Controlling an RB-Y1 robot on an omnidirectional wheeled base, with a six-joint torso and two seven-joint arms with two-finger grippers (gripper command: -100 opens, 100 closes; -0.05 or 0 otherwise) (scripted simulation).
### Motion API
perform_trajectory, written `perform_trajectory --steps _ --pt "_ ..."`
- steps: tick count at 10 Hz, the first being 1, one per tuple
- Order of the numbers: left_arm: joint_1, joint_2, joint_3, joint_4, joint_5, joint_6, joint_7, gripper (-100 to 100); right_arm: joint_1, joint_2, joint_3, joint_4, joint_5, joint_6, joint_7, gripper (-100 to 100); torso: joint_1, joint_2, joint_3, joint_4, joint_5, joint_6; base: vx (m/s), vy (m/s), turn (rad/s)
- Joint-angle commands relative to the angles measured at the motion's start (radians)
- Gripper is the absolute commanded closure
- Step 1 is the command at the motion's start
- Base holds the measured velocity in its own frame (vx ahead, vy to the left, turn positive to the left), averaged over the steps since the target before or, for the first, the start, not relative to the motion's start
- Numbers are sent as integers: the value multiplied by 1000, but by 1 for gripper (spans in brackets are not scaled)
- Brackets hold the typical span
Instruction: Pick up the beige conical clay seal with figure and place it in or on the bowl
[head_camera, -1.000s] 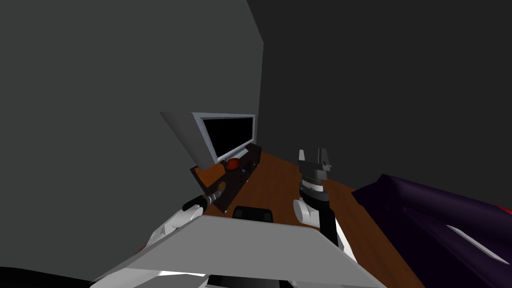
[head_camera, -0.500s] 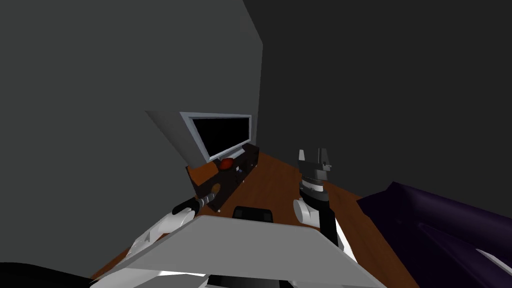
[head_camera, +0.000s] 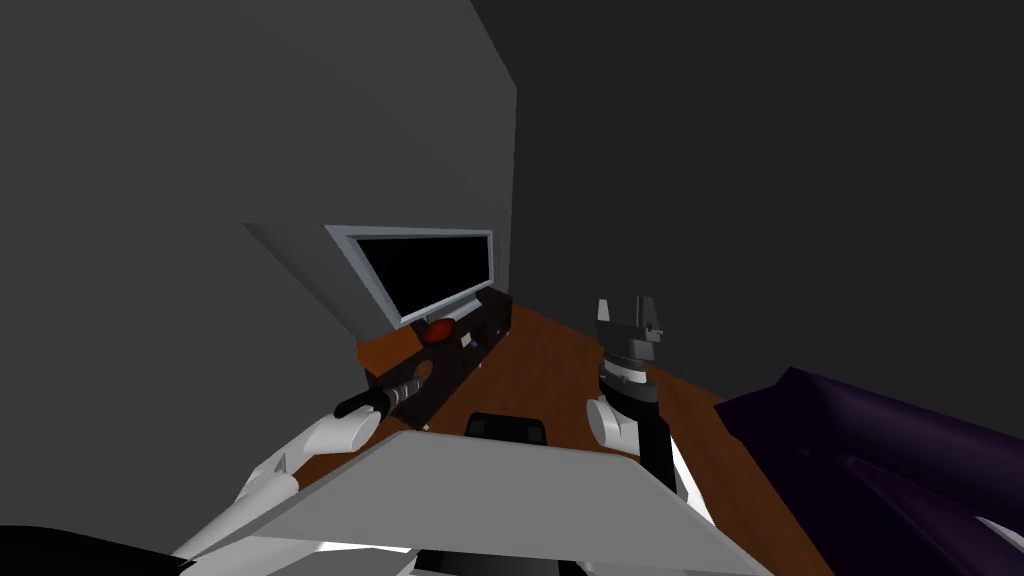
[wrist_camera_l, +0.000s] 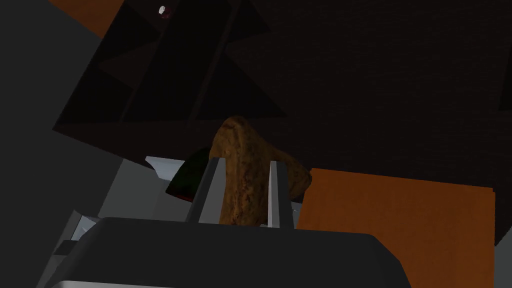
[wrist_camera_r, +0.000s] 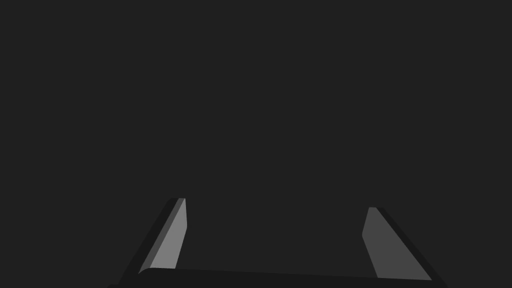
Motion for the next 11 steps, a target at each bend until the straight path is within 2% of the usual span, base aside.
perform_trajectory --steps 1,3,5,8,9,10,11 --pt "-7 31 25 -18 10 10 -18 100 0 0 0 0 0 0 0 0 0 0 0 0 0 0 106 -13 -35" --pt "-31 58 66 -46 6 31 -38 100 0 0 0 0 0 0 0 0 6 -2 -1 0 0 0 141 29 -30" --pt "-70 92 121 -86 4 59 -60 100 0 0 0 0 0 0 0 0 7 -6 -3 0 0 1 197 38 -64" --pt "-107 125 172 -125 3 83 -80 100 0 0 0 0 0 0 0 0 8 -4 -2 -1 1 0 153 53 -46" --pt "-97 109 168 -132 -12 89 -69 100 0 0 0 0 0 0 0 0 7 -3 -2 0 1 1 69 24 -25" --pt "-100 110 173 -139 -14 94 -67 -100 0 0 0 0 0 0 0 0 6 1 0 -1 2 -1 13 3 -1" --pt "-100 110 172 -139 -14 94 -68 -100 0 0 0 0 0 0 0 0 5 5 2 0 2 -1 6 1 -1"
